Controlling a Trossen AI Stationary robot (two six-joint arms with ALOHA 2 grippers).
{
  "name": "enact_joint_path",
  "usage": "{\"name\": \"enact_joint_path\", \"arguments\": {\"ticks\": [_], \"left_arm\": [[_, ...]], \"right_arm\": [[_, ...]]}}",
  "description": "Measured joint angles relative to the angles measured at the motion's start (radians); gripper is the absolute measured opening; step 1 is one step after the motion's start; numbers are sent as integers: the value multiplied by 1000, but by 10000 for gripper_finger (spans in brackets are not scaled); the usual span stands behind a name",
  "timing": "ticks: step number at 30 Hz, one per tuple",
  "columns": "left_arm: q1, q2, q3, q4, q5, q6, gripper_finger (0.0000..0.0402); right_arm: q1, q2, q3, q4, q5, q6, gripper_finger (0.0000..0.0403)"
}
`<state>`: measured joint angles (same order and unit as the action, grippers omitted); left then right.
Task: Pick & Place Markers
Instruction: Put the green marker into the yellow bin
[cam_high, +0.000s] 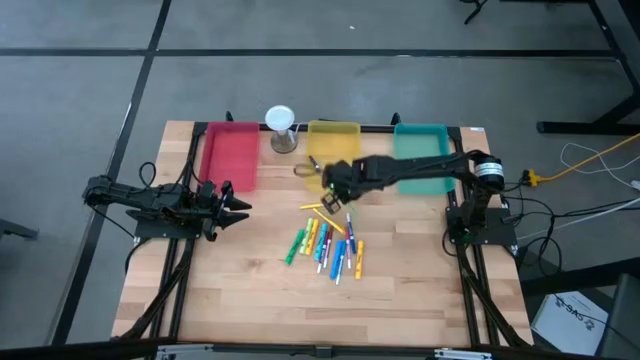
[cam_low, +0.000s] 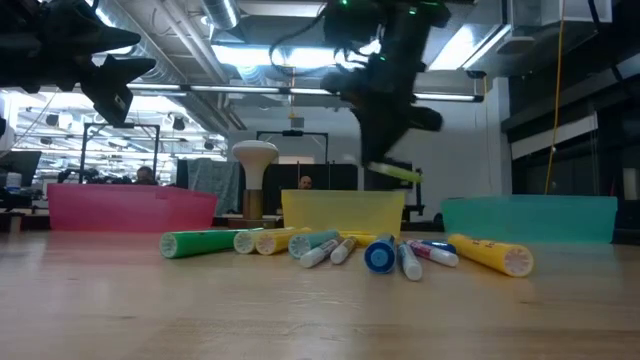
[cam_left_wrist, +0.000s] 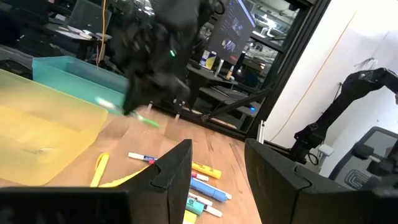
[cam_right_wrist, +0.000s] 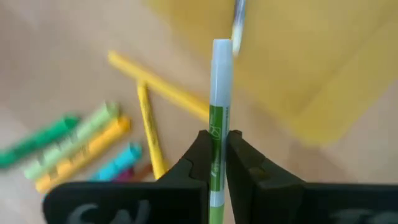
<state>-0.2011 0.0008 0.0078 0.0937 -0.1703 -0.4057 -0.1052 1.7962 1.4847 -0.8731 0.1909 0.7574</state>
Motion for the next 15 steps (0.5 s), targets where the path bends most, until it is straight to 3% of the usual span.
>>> {"name": "enact_joint_path", "arguments": {"ticks": [11, 15], "left_arm": [[0, 0, 0, 0, 0, 0, 143], [0, 0, 0, 0, 0, 0, 143]], "right_arm": [[-225, 0, 135, 45, -2, -195, 26], [-288, -1, 139, 95, -47, -217, 26]]}}
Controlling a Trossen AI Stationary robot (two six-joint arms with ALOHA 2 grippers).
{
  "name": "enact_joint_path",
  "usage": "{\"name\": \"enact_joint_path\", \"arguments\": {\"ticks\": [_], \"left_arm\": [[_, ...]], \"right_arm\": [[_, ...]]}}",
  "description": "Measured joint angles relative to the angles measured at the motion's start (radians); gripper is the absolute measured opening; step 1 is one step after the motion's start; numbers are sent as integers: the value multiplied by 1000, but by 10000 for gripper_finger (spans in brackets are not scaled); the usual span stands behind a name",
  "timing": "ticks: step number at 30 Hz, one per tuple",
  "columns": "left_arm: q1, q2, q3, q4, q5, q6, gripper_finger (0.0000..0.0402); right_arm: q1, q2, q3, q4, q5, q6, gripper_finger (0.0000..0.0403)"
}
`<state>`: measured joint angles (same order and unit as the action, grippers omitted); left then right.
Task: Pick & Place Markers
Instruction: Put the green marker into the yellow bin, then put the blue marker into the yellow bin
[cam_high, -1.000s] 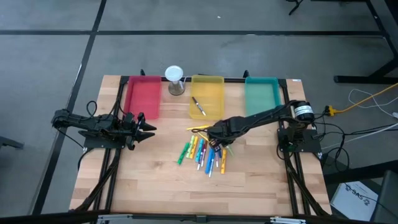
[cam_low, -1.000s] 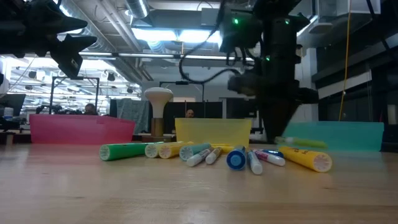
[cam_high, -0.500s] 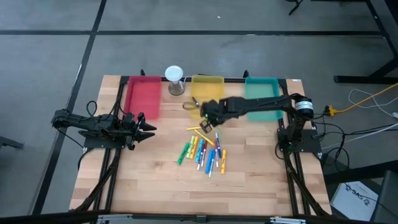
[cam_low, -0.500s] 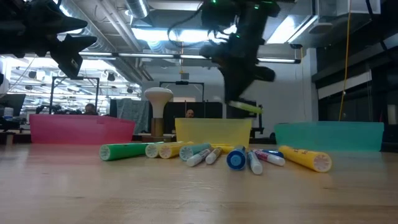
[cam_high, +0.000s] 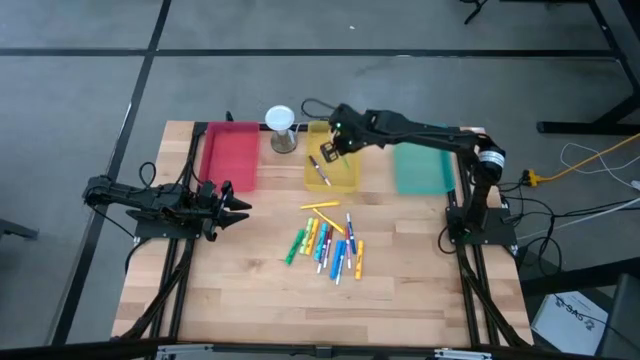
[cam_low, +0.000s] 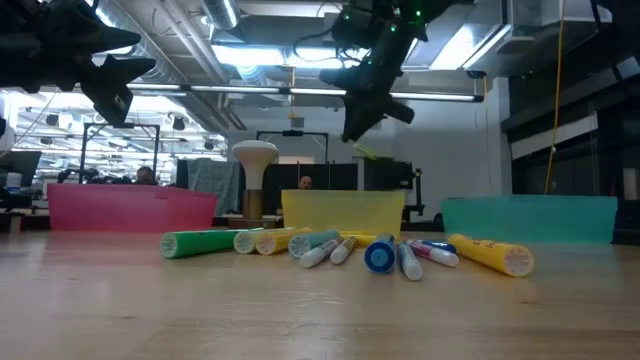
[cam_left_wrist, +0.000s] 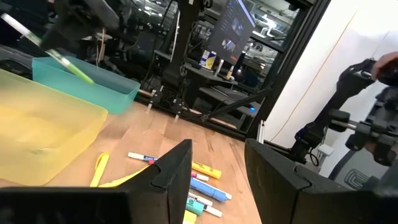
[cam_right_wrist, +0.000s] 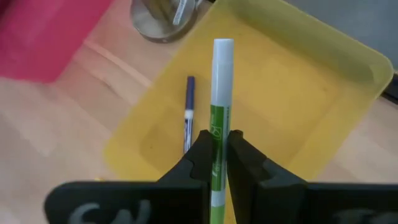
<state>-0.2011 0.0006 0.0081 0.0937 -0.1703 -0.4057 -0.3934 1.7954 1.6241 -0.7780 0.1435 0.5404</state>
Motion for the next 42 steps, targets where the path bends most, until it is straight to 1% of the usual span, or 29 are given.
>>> {"name": "enact_joint_path", "arguments": {"ticks": [2, 7, 9, 14, 16, 19, 25, 33, 38, 42], "left_arm": [[0, 0, 0, 0, 0, 0, 143], [0, 0, 0, 0, 0, 0, 143], [0, 0, 0, 0, 0, 0, 143], [0, 0, 0, 0, 0, 0, 143], [0, 0, 0, 0, 0, 0, 143], [0, 0, 0, 0, 0, 0, 143], [0, 0, 0, 0, 0, 0, 143], [0, 0, 0, 0, 0, 0, 143], [0, 0, 0, 0, 0, 0, 143], [0, 0, 0, 0, 0, 0, 143]], "right_arm": [[-22, 0, 0, 15, -30, -4, 26], [-43, 0, -9, 30, -42, -8, 30], [-45, 0, -9, 33, -41, -10, 53], [-54, 0, -9, 34, -41, -22, 124], [-55, 0, -9, 34, -40, -24, 141], [-55, 0, -10, 33, -40, -30, 155], [-28, 0, -10, 33, -39, -56, 161], [97, 0, -10, -6, -60, -106, 162], [188, 0, -10, -74, -116, -239, 162], [253, 0, -11, -168, -169, -404, 162]]}}
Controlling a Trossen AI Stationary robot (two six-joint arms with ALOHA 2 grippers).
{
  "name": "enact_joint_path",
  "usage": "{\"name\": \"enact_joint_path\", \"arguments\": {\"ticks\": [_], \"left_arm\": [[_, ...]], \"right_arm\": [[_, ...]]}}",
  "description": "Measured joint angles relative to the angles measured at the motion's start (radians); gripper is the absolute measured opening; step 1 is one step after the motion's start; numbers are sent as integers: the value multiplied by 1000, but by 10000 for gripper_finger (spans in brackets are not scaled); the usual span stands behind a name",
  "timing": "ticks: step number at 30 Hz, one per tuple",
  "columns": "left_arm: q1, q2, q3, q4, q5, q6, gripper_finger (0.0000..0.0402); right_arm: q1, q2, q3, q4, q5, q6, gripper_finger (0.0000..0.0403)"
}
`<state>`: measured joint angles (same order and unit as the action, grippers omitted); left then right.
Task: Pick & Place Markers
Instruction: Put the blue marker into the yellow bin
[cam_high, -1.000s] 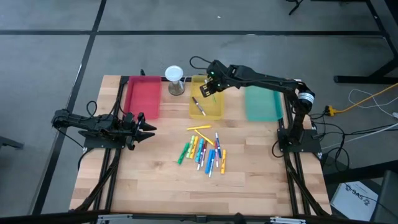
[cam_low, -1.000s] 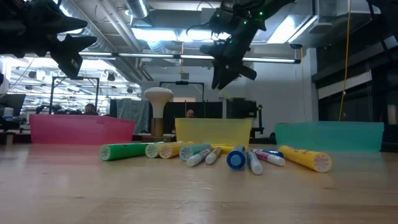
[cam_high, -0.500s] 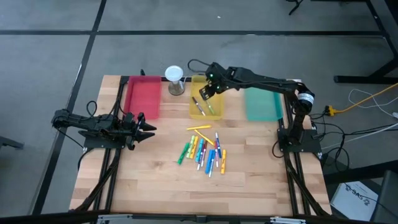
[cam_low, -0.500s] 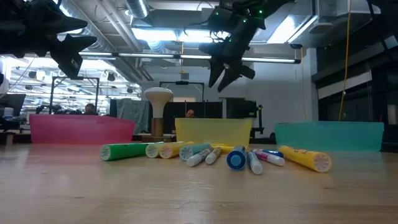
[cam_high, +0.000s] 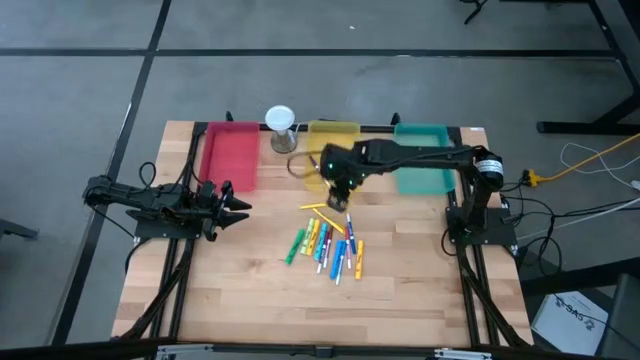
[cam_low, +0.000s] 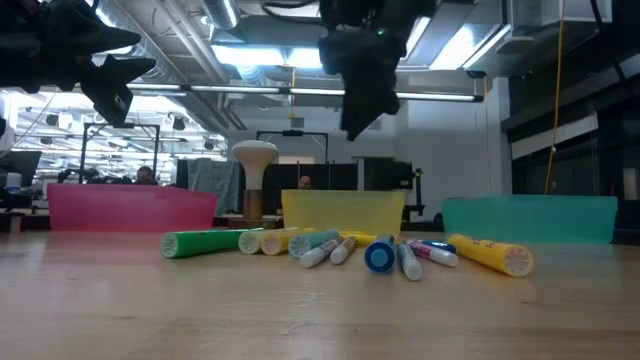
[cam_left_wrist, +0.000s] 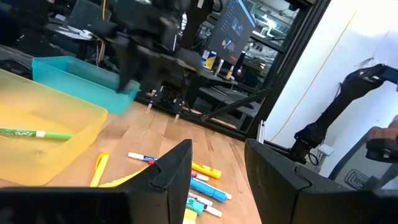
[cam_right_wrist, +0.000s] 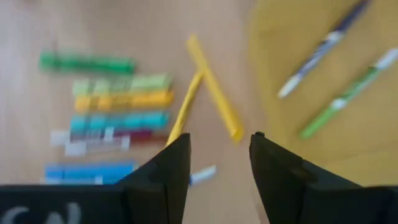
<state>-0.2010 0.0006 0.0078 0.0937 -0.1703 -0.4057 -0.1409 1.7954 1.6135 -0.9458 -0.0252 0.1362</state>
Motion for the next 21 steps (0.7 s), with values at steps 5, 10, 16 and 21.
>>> {"name": "enact_joint_path", "arguments": {"ticks": [5, 10, 16, 21], "left_arm": [[0, 0, 0, 0, 0, 0, 143], [0, 0, 0, 0, 0, 0, 143], [0, 0, 0, 0, 0, 0, 143], [0, 0, 0, 0, 0, 0, 143]], "right_arm": [[72, 0, 0, -97, -2, -180, 162], [131, 0, 0, -136, -6, -430, 162], [180, 0, 0, -137, -78, -747, 162], [201, 0, 0, -137, -133, -950, 162]]}}
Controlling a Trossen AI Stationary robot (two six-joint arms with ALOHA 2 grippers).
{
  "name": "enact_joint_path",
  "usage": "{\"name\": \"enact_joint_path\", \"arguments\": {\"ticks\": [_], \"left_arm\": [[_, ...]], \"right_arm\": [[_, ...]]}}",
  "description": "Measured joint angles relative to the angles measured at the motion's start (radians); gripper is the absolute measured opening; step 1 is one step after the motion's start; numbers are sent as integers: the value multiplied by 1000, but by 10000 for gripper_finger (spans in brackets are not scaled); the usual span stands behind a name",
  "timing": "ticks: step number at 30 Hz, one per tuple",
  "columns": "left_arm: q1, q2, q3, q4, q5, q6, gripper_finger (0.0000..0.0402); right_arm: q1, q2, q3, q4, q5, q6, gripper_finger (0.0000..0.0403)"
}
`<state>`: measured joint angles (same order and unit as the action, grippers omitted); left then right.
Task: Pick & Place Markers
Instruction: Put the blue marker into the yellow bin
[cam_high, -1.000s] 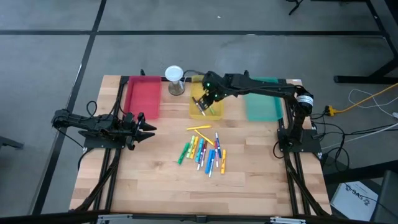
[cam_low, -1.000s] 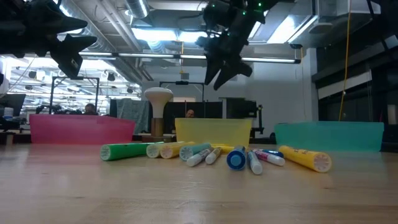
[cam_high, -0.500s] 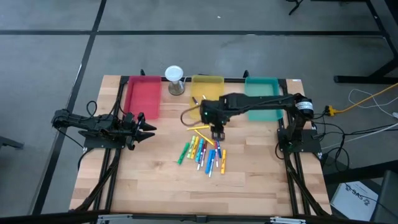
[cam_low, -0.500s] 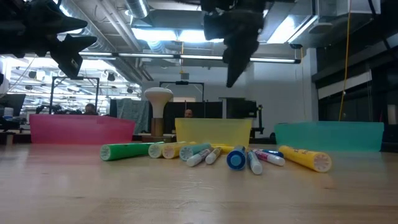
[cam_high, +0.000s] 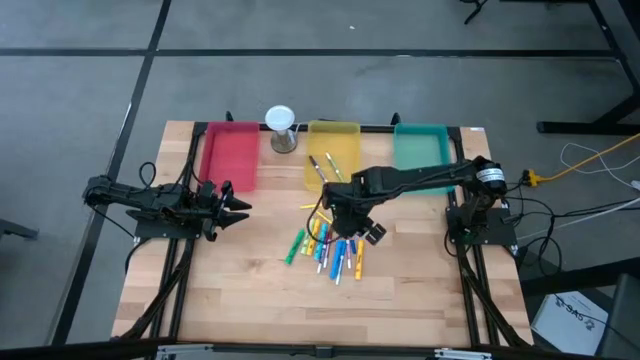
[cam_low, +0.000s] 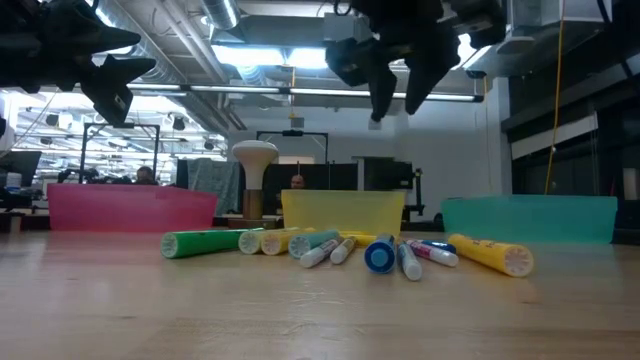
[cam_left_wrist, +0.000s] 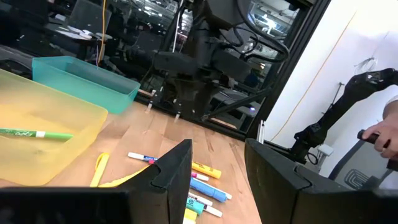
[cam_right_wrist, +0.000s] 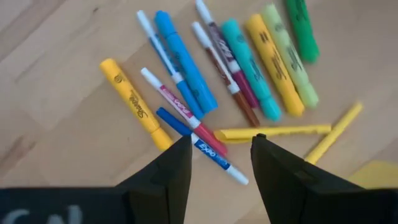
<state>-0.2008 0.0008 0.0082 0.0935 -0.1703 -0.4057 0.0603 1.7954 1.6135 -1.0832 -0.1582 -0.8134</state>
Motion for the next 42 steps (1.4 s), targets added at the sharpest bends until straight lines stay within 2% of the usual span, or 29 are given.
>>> {"name": "enact_joint_path", "arguments": {"ticks": [3, 10, 22, 31, 34, 42], "left_arm": [[0, 0, 0, 0, 0, 0, 143], [0, 0, 0, 0, 0, 0, 143], [0, 0, 0, 0, 0, 0, 143], [0, 0, 0, 0, 0, 0, 143], [0, 0, 0, 0, 0, 0, 143], [0, 0, 0, 0, 0, 0, 143]], "right_arm": [[4, 0, 0, 2, 2, -66, 162], [3, 26, 0, 19, 57, -92, 162], [1, 107, 0, 19, 60, -128, 162], [-1, 111, -1, 83, 60, -157, 162], [-1, 108, -51, 144, 60, -157, 162], [-1, 105, -163, 151, 60, -158, 162]]}}
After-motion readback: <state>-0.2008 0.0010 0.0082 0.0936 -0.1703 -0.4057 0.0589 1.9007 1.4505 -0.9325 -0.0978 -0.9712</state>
